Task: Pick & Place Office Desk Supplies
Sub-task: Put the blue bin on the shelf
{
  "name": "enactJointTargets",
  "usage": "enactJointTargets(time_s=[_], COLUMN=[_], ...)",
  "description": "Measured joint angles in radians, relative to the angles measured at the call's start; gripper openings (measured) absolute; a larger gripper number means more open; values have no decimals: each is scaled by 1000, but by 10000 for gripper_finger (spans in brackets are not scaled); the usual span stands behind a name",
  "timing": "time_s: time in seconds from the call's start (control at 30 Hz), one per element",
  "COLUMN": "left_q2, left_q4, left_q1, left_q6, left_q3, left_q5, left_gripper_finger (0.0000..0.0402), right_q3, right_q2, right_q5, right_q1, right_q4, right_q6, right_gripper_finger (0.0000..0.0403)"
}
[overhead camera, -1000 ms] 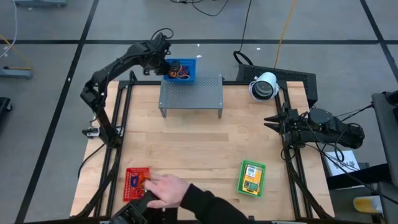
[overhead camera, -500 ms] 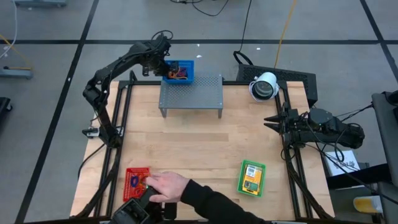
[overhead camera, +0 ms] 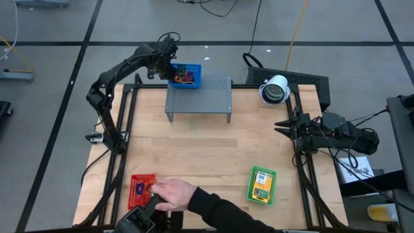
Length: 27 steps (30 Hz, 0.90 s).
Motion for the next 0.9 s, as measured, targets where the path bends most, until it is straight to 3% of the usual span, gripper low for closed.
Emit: enactJointTargets(time_s=[0.6, 0.9], left_q2=[-1, -1], left_q4=[0, 0], left_q1=[-9, -10], left_q6=[49, 52], left_q3=[0, 0], left_q5=[2, -12], left_gripper_finger=[35, 113], right_q3=[0, 0], right_q2=[0, 0], right_q5=[0, 0], right_q1=[0, 0], right_q4=[0, 0], right_q6=[0, 0], right_gripper_finger=[89, 89])
